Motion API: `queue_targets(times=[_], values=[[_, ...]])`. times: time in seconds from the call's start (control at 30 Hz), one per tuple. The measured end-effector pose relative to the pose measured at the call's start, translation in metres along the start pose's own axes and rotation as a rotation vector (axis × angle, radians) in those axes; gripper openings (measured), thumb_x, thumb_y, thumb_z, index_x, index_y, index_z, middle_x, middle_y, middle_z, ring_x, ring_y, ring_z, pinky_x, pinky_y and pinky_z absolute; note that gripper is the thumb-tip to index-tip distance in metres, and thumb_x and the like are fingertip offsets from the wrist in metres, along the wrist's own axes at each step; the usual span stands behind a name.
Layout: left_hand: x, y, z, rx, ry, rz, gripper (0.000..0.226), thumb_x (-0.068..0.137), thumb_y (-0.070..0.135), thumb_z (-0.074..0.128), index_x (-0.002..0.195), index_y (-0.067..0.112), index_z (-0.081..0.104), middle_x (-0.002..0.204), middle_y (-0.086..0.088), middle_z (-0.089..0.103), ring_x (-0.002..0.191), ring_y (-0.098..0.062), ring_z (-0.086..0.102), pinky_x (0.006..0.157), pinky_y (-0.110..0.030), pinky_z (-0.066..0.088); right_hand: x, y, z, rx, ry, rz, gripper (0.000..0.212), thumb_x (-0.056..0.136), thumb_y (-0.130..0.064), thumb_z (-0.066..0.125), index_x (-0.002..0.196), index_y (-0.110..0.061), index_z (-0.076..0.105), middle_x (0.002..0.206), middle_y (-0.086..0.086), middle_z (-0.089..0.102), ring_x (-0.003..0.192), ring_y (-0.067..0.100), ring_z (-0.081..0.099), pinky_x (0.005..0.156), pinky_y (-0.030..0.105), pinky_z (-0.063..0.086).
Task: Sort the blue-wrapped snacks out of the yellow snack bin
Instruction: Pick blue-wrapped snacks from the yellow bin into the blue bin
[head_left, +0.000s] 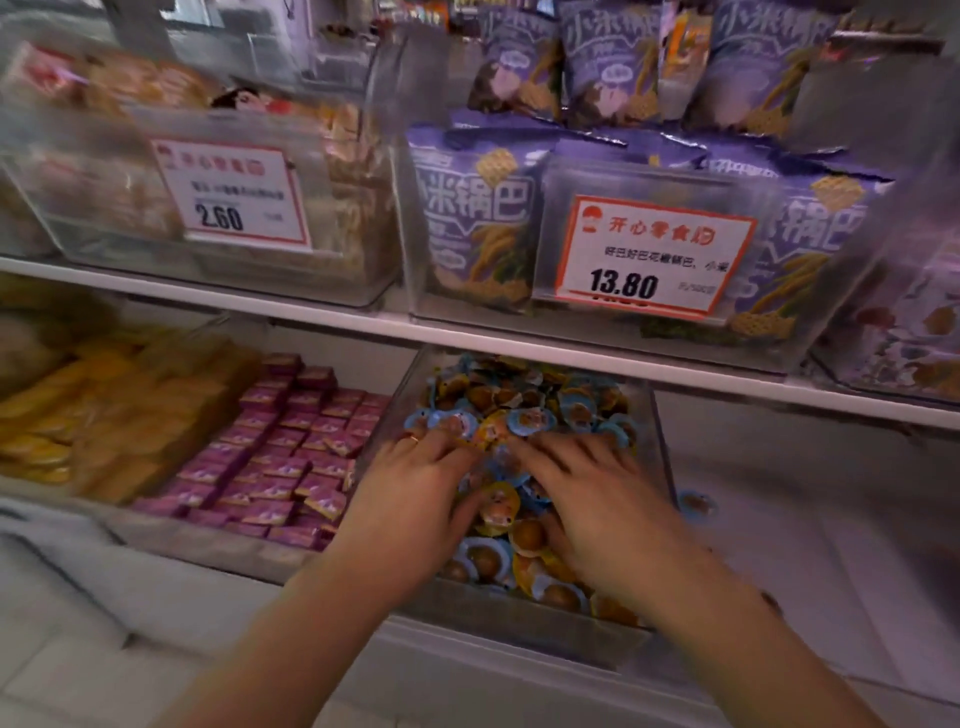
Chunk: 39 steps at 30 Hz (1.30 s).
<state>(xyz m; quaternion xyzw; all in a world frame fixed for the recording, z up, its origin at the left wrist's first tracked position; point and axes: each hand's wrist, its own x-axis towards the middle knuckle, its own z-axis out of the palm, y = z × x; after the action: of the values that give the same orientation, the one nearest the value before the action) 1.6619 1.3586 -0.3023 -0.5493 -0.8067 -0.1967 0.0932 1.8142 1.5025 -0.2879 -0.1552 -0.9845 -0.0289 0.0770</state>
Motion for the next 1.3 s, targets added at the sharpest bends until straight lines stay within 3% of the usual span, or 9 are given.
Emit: queue_targets(times=[0.1,0.17,0.37,0.6,0.77,0.87,0.97,1.1,1.3], values=[[0.010,0.007,0.009,0.011,0.007,-0.007,0.047,0.090,0.046,0.051,0.133,0.030,0.056,0.131,0.003,0.058,0.121,-0.026,0.053,0.099,-0.043,0.044,0.012,-0.004,0.007,0.042,-0.041,0.010,0.082,0.088,-0.021,0.057,0.156,-0.034,0.013,0.158,-0.006,0.021,0.141,0.025,0.021,0.114,0.044,0.030],[0.017,0.013,0.016,0.024,0.012,0.023,0.050,0.092,0.044,0.052,0.140,0.031,0.050,0.135,0.004,0.057,0.131,-0.027,0.045,0.104,-0.043,0.039,0.015,-0.002,0.006,0.062,-0.020,0.067,0.074,0.088,-0.025,0.060,0.153,-0.033,0.027,0.153,-0.006,0.027,0.138,0.023,0.027,0.111,0.041,0.033],[0.026,0.016,0.018,0.122,0.016,0.126,0.035,0.078,0.038,0.073,0.112,0.029,0.071,0.101,0.000,0.067,0.100,-0.031,0.060,0.084,-0.043,0.048,0.011,0.000,0.005,0.036,0.013,0.154,0.044,0.086,-0.040,0.061,0.130,-0.032,0.057,0.130,-0.004,0.051,0.120,0.022,0.044,0.098,0.033,0.040],[0.012,-0.016,0.009,0.101,-0.079,0.085,0.029,0.090,0.033,0.061,0.118,0.030,0.066,0.131,0.002,0.055,0.111,-0.029,0.053,0.092,-0.046,0.048,0.010,0.005,0.001,0.488,0.136,0.294,0.018,0.090,-0.041,0.061,0.104,-0.032,0.068,0.081,-0.010,0.067,0.073,0.007,0.061,0.062,0.027,0.052],[0.008,-0.008,0.005,0.055,-0.038,0.038,0.029,0.082,0.028,0.071,0.111,0.031,0.070,0.127,0.004,0.062,0.108,-0.030,0.060,0.086,-0.042,0.049,0.012,0.005,0.000,0.484,0.100,0.295,0.034,0.089,-0.031,0.057,0.123,-0.038,0.058,0.089,-0.003,0.072,0.077,0.016,0.066,0.067,0.041,0.058],[0.010,-0.007,0.002,-0.075,0.054,-0.005,0.028,0.087,0.022,0.067,0.114,0.025,0.071,0.120,0.001,0.065,0.103,-0.029,0.063,0.086,-0.040,0.053,0.012,0.003,0.001,0.357,0.025,0.200,0.052,0.090,-0.030,0.053,0.140,-0.037,0.044,0.123,-0.002,0.060,0.105,0.022,0.060,0.083,0.040,0.054],[0.010,-0.005,0.003,-0.096,0.049,-0.010,0.037,0.089,0.015,0.058,0.124,0.024,0.065,0.123,-0.001,0.062,0.106,-0.030,0.061,0.087,-0.043,0.052,0.010,0.000,0.001,0.242,-0.114,0.095,0.064,0.083,-0.050,0.051,0.144,-0.035,0.038,0.140,-0.003,0.038,0.128,0.024,0.041,0.099,0.039,0.045],[0.009,-0.007,0.011,0.063,-0.076,0.059,0.045,0.097,0.029,0.042,0.141,0.040,0.046,0.148,0.003,0.043,0.122,-0.025,0.051,0.097,-0.040,0.036,0.007,0.000,0.000,0.200,-0.184,0.062,0.076,0.078,-0.056,0.058,0.147,-0.037,0.031,0.146,-0.006,0.028,0.133,0.021,0.032,0.104,0.038,0.040],[0.012,-0.009,0.015,0.062,-0.104,0.099,0.049,0.096,0.033,0.048,0.144,0.040,0.041,0.150,0.017,0.040,0.136,-0.016,0.042,0.105,-0.037,0.028,0.011,0.003,-0.002,0.228,-0.137,0.097,0.065,0.082,-0.040,0.074,0.139,-0.033,0.044,0.140,-0.007,0.038,0.128,0.019,0.041,0.100,0.037,0.045]])
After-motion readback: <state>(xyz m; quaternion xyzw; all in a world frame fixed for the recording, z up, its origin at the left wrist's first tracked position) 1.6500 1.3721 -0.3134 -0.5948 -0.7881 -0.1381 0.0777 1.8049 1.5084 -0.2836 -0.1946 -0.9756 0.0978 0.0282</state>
